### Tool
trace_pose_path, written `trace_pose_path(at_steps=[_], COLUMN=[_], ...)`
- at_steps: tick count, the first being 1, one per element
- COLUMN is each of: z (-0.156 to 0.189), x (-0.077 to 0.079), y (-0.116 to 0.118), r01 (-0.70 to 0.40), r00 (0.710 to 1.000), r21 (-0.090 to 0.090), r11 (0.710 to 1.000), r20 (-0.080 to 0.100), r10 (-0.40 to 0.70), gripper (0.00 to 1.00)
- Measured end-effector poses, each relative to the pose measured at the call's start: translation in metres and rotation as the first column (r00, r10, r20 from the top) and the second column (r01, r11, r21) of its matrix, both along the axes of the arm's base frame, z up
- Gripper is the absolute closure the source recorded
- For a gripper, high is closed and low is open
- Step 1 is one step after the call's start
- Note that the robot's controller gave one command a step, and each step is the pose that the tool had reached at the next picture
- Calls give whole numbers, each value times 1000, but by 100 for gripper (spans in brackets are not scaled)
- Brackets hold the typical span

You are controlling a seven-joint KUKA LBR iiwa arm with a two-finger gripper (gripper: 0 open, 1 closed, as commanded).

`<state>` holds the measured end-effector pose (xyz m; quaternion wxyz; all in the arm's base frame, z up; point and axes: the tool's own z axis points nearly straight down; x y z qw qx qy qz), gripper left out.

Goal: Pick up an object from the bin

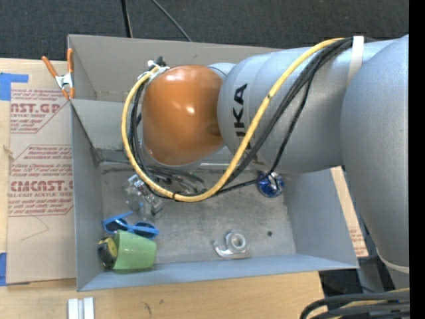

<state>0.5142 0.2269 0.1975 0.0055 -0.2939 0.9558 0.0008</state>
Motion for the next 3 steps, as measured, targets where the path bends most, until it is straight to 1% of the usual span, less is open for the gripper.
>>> trace_pose_path(at_steps=[1,2,3], z=[-5,-13,-124], x=[-2,-31,59], y=[-1,-5,-34], r01=[0,-130,-251], r00=[1000,991,968], r21=[-2,-4,-5], r11=[1000,992,968], r20=[-8,-10,-10], r10=[0,130,250], gripper=[0,0,0])
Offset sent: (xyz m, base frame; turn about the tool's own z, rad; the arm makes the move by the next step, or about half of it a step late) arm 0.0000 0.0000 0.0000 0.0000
